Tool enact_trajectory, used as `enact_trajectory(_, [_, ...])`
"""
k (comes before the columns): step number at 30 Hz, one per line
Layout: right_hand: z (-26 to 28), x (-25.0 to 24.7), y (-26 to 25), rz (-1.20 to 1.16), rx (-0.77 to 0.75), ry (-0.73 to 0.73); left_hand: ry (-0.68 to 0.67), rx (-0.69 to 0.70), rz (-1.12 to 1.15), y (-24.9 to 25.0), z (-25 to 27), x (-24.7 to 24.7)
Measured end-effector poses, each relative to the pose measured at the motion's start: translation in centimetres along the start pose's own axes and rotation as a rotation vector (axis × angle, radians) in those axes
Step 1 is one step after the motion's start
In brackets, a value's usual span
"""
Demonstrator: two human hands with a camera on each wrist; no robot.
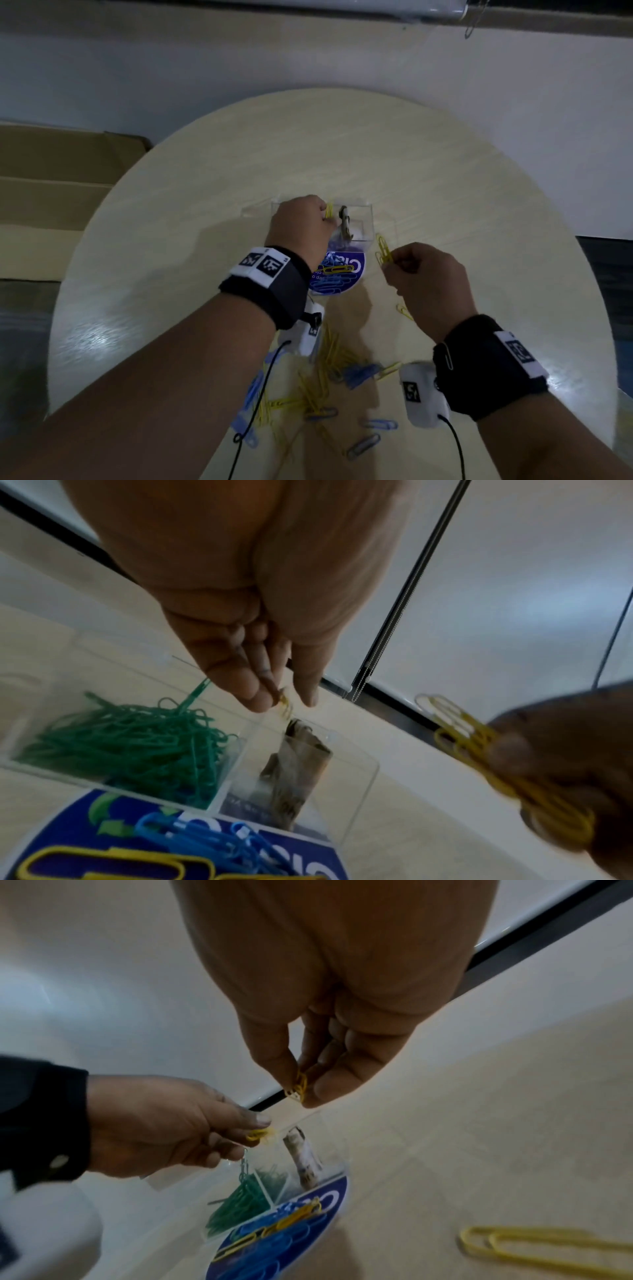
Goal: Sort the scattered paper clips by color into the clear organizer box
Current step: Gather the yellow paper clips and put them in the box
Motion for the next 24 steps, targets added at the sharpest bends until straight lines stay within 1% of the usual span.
enact_trajectory(2, [-0.8,-0.2,-0.9,0.026,-0.021,0.012,-0.006,0.038,-0.097,0.4,0.1,0.3])
enact_trajectory(4, [-1.7,0.1,-1.9,0.039,-0.03,0.002,0.036,0.09,-0.157,0.8,0.4,-0.3])
enact_trajectory(7, [-3.4,1.1,-3.6,0.023,-0.029,-0.021,0.119,0.076,-0.077,0.0,1.2,-2.4])
enact_trajectory(9, [-4.4,2.2,-5.0,0.054,-0.024,-0.066,0.158,0.061,-0.016,-0.9,2.1,-3.8])
enact_trajectory(14, [-6.0,5.1,-7.0,0.141,-0.012,-0.16,0.189,0.011,0.064,-3.5,5.8,-5.9])
enact_trajectory(16, [-5.9,5.3,-7.2,0.134,-0.02,-0.153,0.167,0.002,0.049,-4.4,7.4,-6.0])
enact_trajectory(19, [-4.3,3.2,-6.8,0.015,-0.058,-0.003,0.086,0.017,0.035,-5.9,9.4,-5.0])
enact_trajectory(20, [-3.3,2.6,-6.3,0.02,-0.084,0.031,0.041,0.036,0.019,-6.2,9.9,-4.4])
enact_trajectory(21, [-2.3,2.5,-5.8,0.068,-0.112,0.039,-0.007,0.065,-0.004,-6.5,10.1,-3.6])
enact_trajectory(22, [-1.4,2.9,-5.0,0.13,-0.132,0.015,-0.048,0.104,-0.036,-6.6,10.0,-2.8])
enact_trajectory(24, [-0.3,4.6,-3.3,0.244,-0.165,-0.081,-0.106,0.206,-0.141,-6.2,9.4,-1.2])
Point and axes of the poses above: each hand's wrist, its own z-axis away from the middle knuckle, its own x-axis out of the palm, y = z × x, the point moved 8 cm from there along -z, towards the middle knuckle, and after that the axes turned 4 degrees about x, right-handed, at the moved point
